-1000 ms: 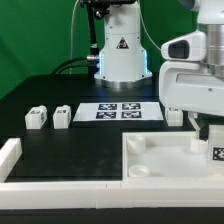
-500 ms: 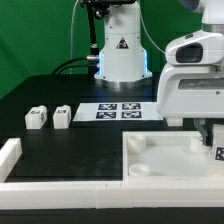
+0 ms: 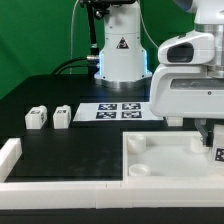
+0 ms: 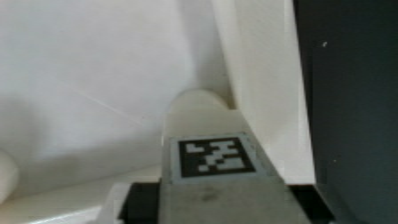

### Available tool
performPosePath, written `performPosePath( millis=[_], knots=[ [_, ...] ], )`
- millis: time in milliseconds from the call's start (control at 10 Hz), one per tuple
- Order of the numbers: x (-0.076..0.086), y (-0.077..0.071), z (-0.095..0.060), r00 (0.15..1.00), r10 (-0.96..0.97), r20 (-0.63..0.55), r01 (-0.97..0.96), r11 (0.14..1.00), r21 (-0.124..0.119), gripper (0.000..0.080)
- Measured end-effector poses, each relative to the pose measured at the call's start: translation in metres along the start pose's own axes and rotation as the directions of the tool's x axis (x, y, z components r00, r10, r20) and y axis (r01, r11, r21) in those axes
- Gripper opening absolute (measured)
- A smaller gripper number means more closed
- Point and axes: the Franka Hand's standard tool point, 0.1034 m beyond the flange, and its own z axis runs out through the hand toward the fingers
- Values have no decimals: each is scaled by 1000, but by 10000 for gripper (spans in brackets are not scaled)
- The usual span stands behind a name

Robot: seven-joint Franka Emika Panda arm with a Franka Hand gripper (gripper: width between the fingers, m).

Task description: Assemble one leg

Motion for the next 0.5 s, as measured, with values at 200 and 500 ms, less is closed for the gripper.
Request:
performPosePath(
  millis=[200, 500],
  knots=[
    [0, 1, 0, 986, 167, 1, -167, 986, 2, 295],
    [1, 1, 1, 648, 759, 64, -761, 647, 39, 295]
  ],
)
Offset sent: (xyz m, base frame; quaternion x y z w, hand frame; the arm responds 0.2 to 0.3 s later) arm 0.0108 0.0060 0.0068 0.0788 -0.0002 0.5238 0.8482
